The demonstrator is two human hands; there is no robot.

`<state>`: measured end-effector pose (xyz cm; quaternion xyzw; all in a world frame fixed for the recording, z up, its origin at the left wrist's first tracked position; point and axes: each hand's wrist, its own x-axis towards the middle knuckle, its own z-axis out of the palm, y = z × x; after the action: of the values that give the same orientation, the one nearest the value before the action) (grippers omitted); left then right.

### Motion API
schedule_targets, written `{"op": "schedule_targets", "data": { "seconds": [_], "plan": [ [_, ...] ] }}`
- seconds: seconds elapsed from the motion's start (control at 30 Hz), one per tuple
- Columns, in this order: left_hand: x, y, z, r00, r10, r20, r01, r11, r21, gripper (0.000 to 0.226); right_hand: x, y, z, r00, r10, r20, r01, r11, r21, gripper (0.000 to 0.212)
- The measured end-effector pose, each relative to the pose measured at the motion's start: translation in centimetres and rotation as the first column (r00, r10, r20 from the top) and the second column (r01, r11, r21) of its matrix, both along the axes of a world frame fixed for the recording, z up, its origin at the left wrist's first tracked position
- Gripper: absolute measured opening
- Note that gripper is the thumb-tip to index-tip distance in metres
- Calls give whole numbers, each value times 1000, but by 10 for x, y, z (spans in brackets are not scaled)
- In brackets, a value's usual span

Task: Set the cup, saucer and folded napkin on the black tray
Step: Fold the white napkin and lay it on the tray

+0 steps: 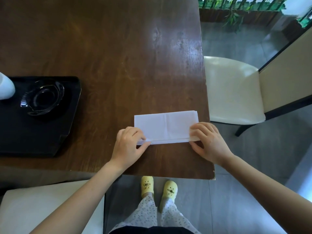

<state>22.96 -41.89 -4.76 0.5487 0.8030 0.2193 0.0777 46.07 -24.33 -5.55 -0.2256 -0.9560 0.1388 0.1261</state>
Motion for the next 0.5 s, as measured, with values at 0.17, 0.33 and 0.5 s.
{"op": "schedule_targets", "data": {
  "seconds": [0.17,0.33,0.5],
  "plan": [
    [5,49,15,979,205,12,-203,960,194,27,-69,-8,21,961,-270,-54,262,957,-124,38],
    [28,74,-19,967,212,-139,-241,940,-240,50,-130,-26,-7,962,-183,201,210,970,-121,48],
    [24,62,-42,963,193,-189,-247,912,-327,55,-123,-34,-28,947,-167,274,176,984,-10,54]
  ]
}}
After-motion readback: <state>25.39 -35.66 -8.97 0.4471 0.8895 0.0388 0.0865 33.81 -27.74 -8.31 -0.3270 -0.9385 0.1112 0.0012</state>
